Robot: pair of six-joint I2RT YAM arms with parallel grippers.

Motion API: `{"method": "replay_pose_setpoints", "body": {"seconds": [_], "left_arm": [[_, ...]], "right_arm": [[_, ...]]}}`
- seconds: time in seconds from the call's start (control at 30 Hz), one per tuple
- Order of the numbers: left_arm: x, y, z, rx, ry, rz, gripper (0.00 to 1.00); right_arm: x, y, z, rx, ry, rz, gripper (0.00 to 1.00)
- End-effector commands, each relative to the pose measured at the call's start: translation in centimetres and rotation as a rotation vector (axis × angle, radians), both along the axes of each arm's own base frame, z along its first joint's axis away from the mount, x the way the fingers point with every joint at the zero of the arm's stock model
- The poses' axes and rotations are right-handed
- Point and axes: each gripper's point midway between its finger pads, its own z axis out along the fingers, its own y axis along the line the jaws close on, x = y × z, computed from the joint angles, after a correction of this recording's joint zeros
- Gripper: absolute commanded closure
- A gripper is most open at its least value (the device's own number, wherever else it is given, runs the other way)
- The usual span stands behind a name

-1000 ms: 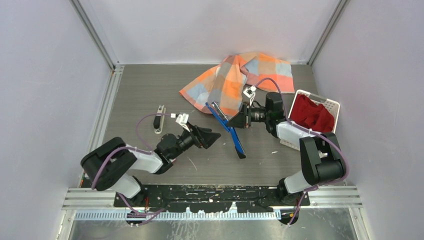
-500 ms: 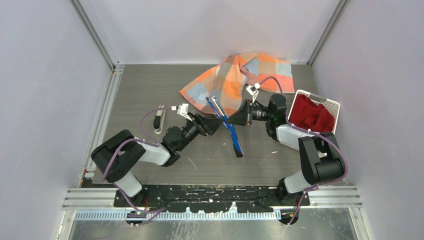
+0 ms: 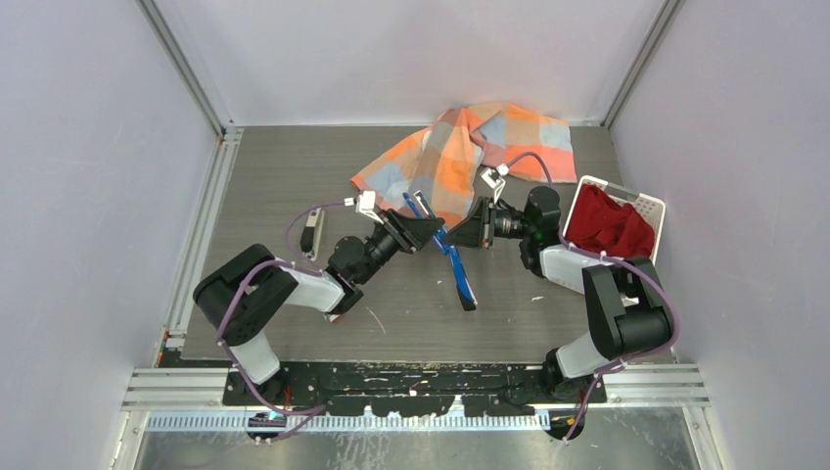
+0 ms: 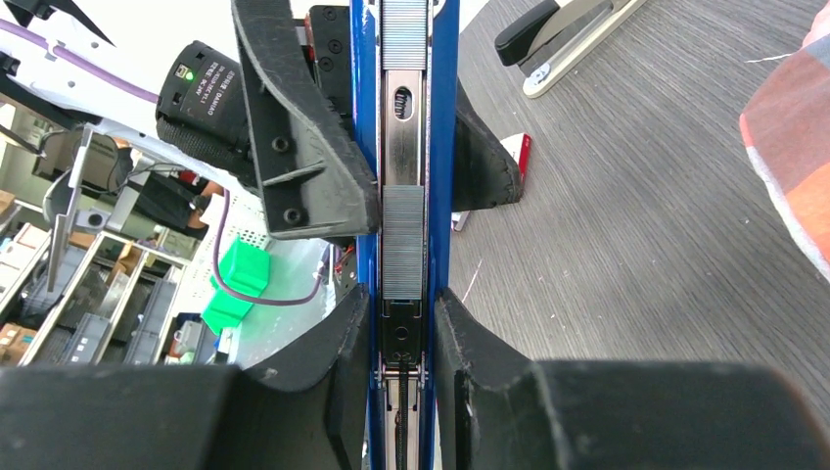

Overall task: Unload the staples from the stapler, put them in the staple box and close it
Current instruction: Unload the staple at the center of the board.

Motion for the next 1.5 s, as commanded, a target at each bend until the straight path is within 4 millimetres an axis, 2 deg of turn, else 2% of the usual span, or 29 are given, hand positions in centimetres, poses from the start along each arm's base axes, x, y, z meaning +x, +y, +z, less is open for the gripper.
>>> {"method": "replay_pose_setpoints", "body": {"seconds": [0.0, 0.03, 0.13, 0.17, 0.3, 0.57, 0.67, 0.77, 0.87, 1.0, 1.17, 1.47], "left_arm": [[0.3, -0.3, 2.9, -0.080, -0.061, -0.030, 0.59], [0.3, -0.3, 3.1, -0.079, -0.069, -0.038, 0.66], [0.2, -0.4, 3.4, -0.066, -0.097, -0.060, 0.97], [0.2, -0.4, 3.4, -0.057, -0.109, -0.062, 1.00], [0.3, -0.3, 2.9, -0.008, -0.152, -0.068, 1.00], [0.1, -0.9, 1.9, 0.087, -0.255, -0.167, 1.00], [0.3, -0.2, 1.8, 0.104, -0.273, -0.191, 1.00], [0.7, 0.7, 1.6, 0.105, -0.262, -0.211, 1.00], [1.2, 1.6, 0.9, 0.069, -0.173, -0.264, 1.00], [1.8, 2.2, -1.2, 0.082, 0.005, -0.380, 1.00], [1.1, 1.3, -4.6, 0.203, 0.209, -0.544, 1.00], [1.2, -0.2, -7.8, 0.332, 0.301, -0.671, 1.00]], "right_arm": [[-0.2, 0.3, 1.5, 0.025, -0.087, 0.031, 0.99], [-0.2, 0.3, 1.3, 0.024, -0.085, 0.034, 0.99], [0.0, 0.3, 0.9, 0.015, -0.077, 0.032, 0.96], [0.1, 0.3, 0.7, 0.010, -0.076, 0.031, 0.94], [0.3, 0.3, -0.1, -0.014, -0.075, 0.030, 0.78], [0.8, -0.2, -1.3, -0.100, -0.150, 0.040, 0.32], [1.1, -1.1, -1.4, -0.148, -0.197, 0.028, 0.22], [1.9, -2.6, -1.0, -0.184, -0.236, -0.009, 0.19], [2.9, -4.6, -0.2, -0.211, -0.269, -0.068, 0.19], [3.5, -7.0, 1.2, -0.216, -0.312, -0.143, 0.18], [3.9, -8.9, 2.6, -0.222, -0.353, -0.208, 0.18], [4.1, -10.2, 3.2, -0.220, -0.355, -0.255, 0.18]]}}
